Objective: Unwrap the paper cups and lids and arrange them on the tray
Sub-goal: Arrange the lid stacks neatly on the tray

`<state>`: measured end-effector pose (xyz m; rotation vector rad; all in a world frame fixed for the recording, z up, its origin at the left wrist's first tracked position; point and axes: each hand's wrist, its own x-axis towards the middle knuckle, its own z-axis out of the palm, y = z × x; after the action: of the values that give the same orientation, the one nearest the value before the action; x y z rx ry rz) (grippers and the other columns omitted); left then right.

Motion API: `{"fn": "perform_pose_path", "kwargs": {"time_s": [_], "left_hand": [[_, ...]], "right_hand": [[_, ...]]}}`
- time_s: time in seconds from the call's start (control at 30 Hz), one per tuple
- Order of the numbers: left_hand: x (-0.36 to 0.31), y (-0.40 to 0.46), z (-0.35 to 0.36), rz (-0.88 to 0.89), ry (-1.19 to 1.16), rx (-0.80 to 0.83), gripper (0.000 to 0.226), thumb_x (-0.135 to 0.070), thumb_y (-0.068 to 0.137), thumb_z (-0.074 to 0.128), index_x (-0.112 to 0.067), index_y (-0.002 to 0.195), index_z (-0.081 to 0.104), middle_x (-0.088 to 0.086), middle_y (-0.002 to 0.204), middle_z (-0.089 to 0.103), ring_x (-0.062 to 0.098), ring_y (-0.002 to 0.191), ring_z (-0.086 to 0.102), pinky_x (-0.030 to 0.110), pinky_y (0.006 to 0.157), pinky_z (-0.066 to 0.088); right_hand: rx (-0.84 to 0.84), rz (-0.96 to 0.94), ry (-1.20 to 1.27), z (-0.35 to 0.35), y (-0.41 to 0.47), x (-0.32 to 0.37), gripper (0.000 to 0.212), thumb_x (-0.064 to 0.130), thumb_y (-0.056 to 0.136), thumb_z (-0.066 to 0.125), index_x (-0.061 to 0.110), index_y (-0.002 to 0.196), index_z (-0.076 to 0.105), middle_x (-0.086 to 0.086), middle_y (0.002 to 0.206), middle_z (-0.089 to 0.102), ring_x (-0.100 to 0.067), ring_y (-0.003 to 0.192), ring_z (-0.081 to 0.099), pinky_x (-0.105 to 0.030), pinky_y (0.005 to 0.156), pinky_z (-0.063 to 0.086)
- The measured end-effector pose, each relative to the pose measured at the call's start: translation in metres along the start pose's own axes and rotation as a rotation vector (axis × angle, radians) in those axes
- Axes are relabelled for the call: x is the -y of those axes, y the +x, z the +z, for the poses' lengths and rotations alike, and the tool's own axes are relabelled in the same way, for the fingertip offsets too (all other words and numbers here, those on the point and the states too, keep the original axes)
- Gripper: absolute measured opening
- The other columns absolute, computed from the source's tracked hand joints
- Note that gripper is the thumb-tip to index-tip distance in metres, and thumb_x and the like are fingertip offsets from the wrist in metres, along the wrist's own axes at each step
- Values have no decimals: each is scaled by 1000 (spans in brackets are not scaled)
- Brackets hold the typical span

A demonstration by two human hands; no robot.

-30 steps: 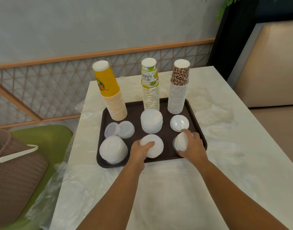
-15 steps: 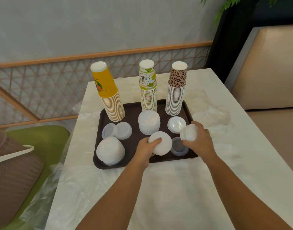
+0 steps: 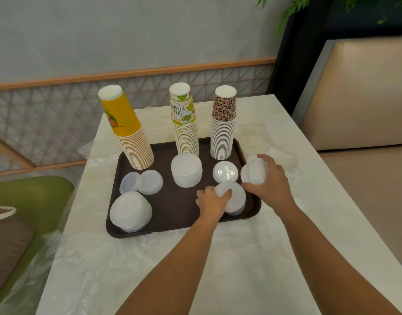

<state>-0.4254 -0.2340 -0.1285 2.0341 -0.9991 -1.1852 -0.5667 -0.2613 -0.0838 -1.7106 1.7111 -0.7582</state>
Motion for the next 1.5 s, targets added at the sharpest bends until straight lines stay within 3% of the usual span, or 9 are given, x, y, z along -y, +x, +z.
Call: {"fn": "perform_pose_path", "kwargs": {"time_s": [0.27, 0.47, 0.57, 0.73, 0.87, 0.97, 1.13, 1.23, 1.5], "left_hand": [[-5, 0, 14, -16, 19, 31, 56, -42, 97, 43, -9, 142, 35, 13, 143, 35, 28, 131, 34, 37, 105, 32], [-8, -5, 5, -147, -282, 58, 58, -50, 100, 23, -14, 144, 34, 8, 146, 39, 26, 134, 36, 40, 113, 27], [1, -7, -14, -163, -508, -49, 58, -51, 100, 21, -17, 143, 38, 7, 142, 47, 25, 132, 41, 41, 114, 28], [18, -12, -55, -95, -654, -344, 48, -47, 100, 27, -17, 124, 55, 3, 119, 63, 20, 111, 57, 40, 107, 39], [32, -18, -76, -26, -537, -486, 35, -40, 101, 31, -22, 113, 59, -1, 111, 63, 17, 104, 57, 34, 97, 45], [46, -18, -84, -15, -473, -429, 27, -34, 101, 36, -22, 110, 59, -2, 109, 61, 15, 100, 55, 27, 85, 41], [60, -19, -90, -51, -369, -281, 19, -30, 100, 41, -23, 110, 56, -6, 103, 56, 15, 100, 54, 24, 82, 41], [67, -18, -92, 31, -264, -214, 25, -27, 99, 44, -18, 117, 58, -2, 109, 61, 17, 104, 56, 25, 84, 46], [73, -9, -93, 31, -99, -184, 38, -25, 97, 49, -13, 133, 51, 5, 130, 56, 20, 115, 53, 31, 97, 45]], "right_hand": [[34, 18, 43, -8, 0, -4, 89, 25, 69, 83, 28, 141, 31, -10, 137, 38, -25, 122, 40, -26, 87, 33], [92, -75, 50, -1, -3, 21, 88, 24, 68, 82, 31, 140, 31, -5, 134, 38, -20, 119, 43, -23, 85, 33], [155, -173, 41, 13, -11, 44, 90, 25, 68, 82, 30, 142, 31, -2, 137, 36, -17, 124, 39, -20, 91, 30], [268, -239, 3, 59, -26, 73, 92, 31, 69, 82, 34, 141, 25, 4, 141, 33, -14, 128, 35, -32, 103, 38], [383, -224, -56, 98, -37, 75, 95, 34, 69, 81, 33, 143, 21, 0, 143, 30, -18, 129, 36, -36, 104, 38], [448, -182, -116, 121, -42, 71, 98, 32, 69, 82, 29, 145, 20, -2, 145, 27, -22, 131, 36, -38, 106, 39], [439, -161, -223, 145, -46, 64, 95, 29, 72, 80, 28, 145, 20, -4, 146, 27, -24, 130, 35, -36, 103, 39], [415, -165, -264, 152, -45, 63, 92, 31, 75, 77, 28, 146, 19, -4, 146, 27, -24, 130, 34, -35, 105, 37], [417, -121, -271, 157, -43, 57, 89, 31, 79, 74, 27, 148, 17, -4, 146, 26, -24, 130, 32, -34, 104, 37]]}}
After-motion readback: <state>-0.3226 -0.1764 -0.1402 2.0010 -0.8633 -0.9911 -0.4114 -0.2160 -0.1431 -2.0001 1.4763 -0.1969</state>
